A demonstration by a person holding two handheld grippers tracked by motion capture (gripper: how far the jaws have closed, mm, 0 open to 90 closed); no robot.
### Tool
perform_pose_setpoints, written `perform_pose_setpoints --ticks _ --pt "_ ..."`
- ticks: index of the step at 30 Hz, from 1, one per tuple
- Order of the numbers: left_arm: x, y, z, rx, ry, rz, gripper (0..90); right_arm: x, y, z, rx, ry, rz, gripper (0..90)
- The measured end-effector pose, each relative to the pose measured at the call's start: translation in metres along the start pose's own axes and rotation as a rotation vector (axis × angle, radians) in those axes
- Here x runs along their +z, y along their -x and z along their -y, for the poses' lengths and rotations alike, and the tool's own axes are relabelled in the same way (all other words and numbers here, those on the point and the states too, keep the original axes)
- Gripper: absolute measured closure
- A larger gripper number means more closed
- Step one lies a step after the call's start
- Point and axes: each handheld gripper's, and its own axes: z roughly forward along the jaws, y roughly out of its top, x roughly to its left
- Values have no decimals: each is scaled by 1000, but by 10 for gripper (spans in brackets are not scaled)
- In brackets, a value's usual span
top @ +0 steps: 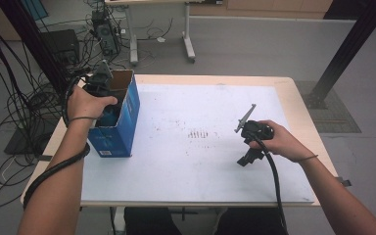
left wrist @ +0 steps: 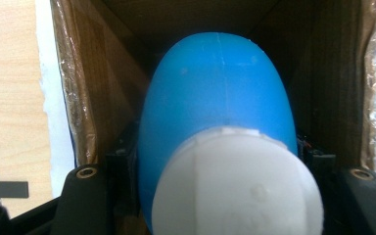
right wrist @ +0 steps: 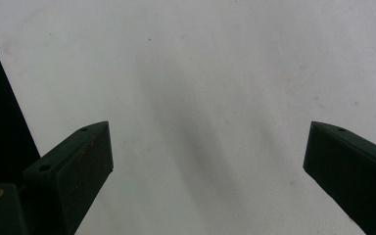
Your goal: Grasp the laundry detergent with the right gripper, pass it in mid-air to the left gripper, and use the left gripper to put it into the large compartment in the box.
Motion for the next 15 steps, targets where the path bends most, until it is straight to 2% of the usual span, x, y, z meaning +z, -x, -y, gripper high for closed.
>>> perform_pose_setpoints --ticks 15 --pt "0 -1 -1 -5 -3 3 375 0 0 -1 0 -3 0 44"
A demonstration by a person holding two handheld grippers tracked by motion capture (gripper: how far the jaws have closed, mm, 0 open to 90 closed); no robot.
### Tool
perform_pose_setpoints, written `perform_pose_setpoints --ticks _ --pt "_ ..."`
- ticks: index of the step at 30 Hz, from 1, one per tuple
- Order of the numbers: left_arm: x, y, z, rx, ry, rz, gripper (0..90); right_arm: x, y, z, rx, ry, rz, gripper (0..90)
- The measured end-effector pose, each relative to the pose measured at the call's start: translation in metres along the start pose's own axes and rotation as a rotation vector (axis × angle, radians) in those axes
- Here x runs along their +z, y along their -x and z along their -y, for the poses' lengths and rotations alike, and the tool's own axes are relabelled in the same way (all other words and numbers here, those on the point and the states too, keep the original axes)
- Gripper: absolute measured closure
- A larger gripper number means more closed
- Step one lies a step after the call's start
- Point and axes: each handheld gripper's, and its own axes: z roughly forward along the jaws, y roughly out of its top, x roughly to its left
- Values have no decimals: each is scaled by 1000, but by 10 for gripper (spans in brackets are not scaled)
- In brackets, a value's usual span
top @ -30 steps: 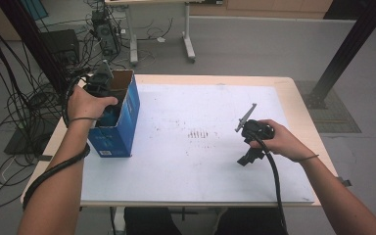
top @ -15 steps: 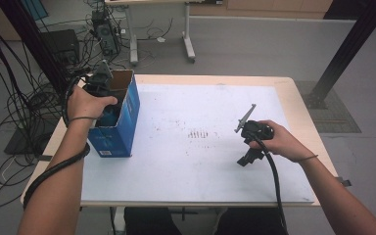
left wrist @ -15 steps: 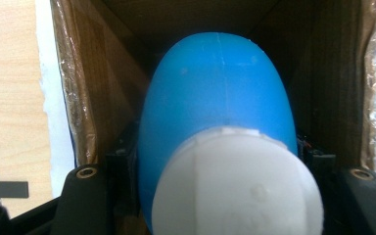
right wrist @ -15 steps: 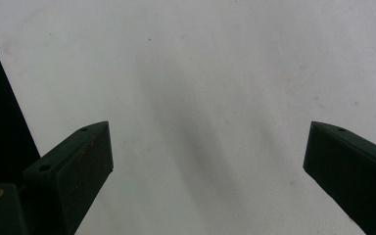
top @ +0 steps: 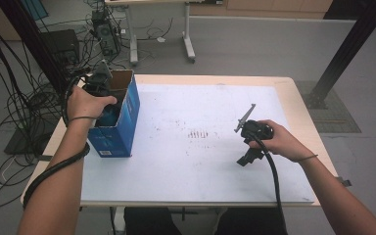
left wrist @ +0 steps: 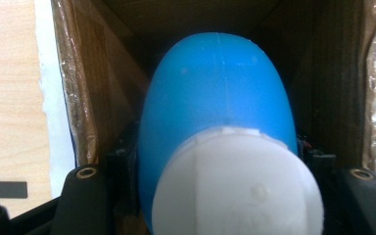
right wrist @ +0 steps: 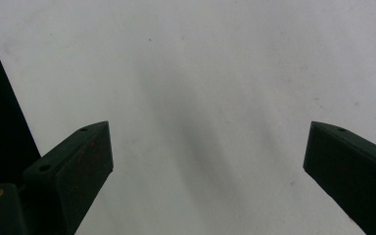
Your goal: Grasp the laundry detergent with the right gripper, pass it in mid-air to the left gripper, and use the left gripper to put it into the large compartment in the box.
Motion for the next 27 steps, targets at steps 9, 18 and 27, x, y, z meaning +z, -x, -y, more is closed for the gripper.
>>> perform_pose_setpoints --ticks 9,18,27 --pt "0 -1 0 -3 -1 3 375 0 1 0 -2 2 3 44" --pt "0 -1 0 -7 -3 0 375 0 1 0 -1 7 -1 44" --pt "0 -1 0 -8 0 1 375 0 1 0 0 5 -2 44"
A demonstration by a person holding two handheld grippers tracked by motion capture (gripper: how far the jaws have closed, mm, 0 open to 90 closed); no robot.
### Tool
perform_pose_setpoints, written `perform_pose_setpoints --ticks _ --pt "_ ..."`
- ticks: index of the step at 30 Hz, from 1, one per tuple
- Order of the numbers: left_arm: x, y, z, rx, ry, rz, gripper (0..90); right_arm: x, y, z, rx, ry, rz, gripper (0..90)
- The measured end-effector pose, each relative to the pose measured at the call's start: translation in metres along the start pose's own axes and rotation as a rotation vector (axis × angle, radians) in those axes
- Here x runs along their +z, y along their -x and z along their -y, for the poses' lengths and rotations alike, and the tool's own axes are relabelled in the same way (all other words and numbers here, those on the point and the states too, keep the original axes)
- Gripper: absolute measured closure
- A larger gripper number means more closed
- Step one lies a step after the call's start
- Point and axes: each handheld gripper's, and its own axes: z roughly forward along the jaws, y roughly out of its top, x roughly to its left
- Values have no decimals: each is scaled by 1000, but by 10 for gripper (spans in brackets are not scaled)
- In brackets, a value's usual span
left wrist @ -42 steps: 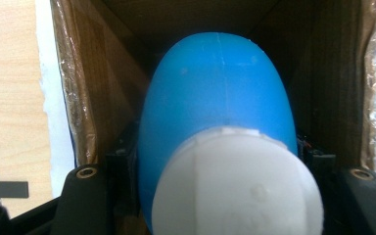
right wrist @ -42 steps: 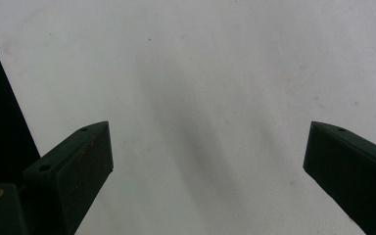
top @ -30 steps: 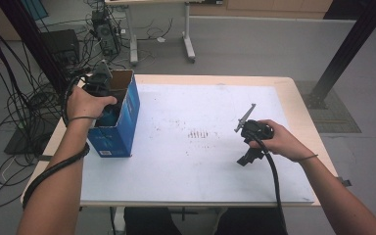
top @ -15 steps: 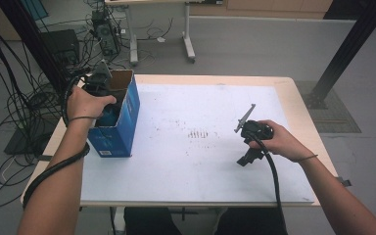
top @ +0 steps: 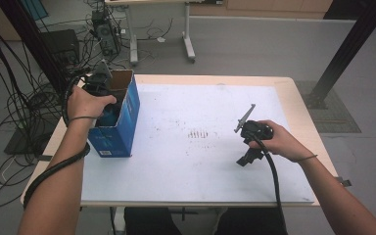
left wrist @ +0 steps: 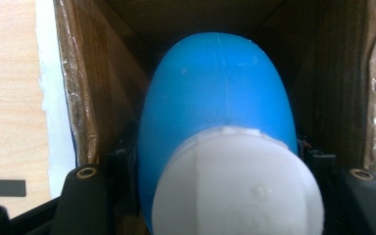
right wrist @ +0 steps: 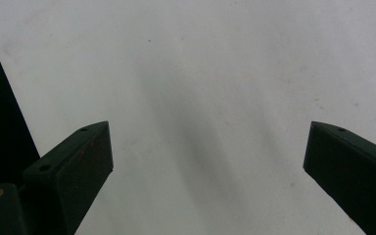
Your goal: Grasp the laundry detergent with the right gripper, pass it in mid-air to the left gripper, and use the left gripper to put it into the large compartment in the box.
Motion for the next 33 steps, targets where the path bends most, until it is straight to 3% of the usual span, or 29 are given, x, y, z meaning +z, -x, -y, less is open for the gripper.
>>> perform_pose_setpoints --ticks 33 --pt "1 -3 -1 -7 -14 8 372 1 1 0 -1 -2 -7 44"
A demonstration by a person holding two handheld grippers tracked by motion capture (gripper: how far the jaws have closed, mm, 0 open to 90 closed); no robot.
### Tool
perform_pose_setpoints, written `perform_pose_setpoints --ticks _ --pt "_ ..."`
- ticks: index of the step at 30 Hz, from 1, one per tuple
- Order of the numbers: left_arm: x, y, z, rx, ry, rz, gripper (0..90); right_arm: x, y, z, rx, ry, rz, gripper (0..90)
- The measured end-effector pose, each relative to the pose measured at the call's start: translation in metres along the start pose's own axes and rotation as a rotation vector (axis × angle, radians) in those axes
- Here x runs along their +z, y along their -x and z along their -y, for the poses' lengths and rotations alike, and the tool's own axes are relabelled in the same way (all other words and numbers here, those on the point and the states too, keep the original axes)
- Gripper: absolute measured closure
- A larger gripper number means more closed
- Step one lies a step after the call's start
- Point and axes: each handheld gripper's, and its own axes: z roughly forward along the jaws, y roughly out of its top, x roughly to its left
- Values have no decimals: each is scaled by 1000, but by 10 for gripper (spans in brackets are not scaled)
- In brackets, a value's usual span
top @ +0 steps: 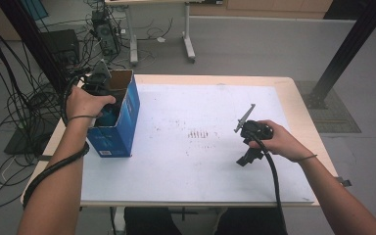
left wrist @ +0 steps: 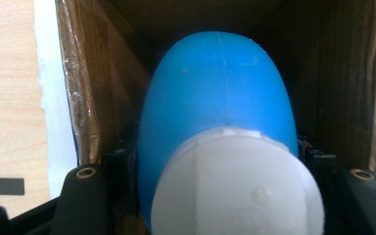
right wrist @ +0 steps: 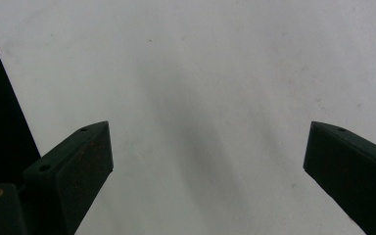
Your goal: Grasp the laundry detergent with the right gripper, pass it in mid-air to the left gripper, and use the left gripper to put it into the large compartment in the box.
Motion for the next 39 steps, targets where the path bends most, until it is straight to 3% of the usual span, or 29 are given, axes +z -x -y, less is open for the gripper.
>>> perform_pose_setpoints --ticks 14,27,39 --pt "-2 1 -2 -10 -16 6 337 2 1 -1 -3 -5 -5 43" --pt "-39 8 -3 13 10 -30 297 0 0 -3 -7 -7 2 43" --pt "-71 27 1 45 38 -56 194 -4 0 -3 -10 -1 6 43"
